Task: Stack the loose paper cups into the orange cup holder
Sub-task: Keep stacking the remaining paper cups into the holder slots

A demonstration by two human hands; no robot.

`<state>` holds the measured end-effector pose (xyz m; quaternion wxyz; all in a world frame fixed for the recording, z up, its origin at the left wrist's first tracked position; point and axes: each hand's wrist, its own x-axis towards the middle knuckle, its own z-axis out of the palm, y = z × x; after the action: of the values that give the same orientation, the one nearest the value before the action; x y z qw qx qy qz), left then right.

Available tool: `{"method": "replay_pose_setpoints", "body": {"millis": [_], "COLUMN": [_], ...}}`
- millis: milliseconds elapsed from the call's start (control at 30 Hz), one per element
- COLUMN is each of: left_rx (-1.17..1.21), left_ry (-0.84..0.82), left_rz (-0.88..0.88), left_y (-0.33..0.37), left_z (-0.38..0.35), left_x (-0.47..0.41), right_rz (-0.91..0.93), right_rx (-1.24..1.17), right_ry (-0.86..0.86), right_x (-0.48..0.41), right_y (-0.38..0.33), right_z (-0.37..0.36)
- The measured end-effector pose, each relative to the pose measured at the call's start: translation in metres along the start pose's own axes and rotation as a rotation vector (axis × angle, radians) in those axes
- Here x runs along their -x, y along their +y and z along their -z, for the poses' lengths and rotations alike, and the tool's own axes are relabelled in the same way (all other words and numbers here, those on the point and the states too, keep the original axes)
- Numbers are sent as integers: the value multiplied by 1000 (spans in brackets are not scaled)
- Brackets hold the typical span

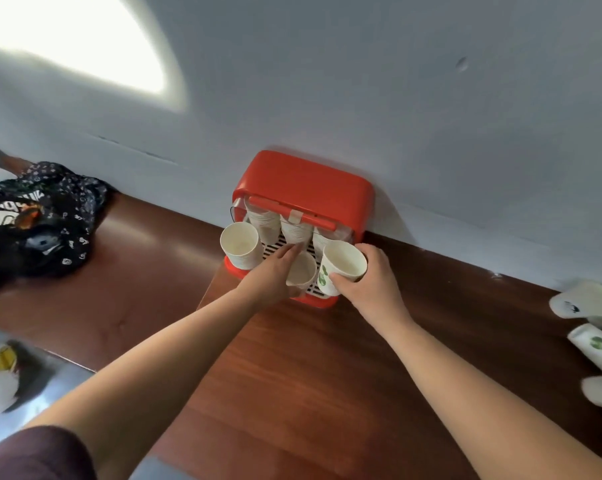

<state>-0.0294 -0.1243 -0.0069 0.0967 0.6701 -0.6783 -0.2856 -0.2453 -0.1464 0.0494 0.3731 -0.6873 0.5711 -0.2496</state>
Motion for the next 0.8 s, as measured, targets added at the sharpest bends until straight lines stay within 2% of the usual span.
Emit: {"method": "replay_pose_setpoints", "body": {"millis": [167, 300, 367, 467, 567, 700, 800], "left_rx": [239, 593, 691, 711, 736, 608, 548], "left_ry": [-30, 24, 48, 42, 62, 21, 78], "left_rz": [54, 160, 144, 78, 97, 47, 67], "left_y": [-20, -16, -11, -11, -19, -26, -33], "left_z": [0, 11, 16, 18, 17, 12, 6], "left_x": [5, 14, 20, 23, 23, 23, 20], "right_rz": [153, 137, 116, 84, 61, 49, 60], "right_rx": [-125, -87, -54, -24, 38, 98, 120], "right_ry": [-80, -79, -93, -135, -165, -233, -278], "right_x": [2, -9, -12, -13, -16, -22, -21], "right_y": [-16, -15, -13, -11, -5, -4, -5], "right_z": [-19, -40, -49, -59, -65, -67, -71]}}
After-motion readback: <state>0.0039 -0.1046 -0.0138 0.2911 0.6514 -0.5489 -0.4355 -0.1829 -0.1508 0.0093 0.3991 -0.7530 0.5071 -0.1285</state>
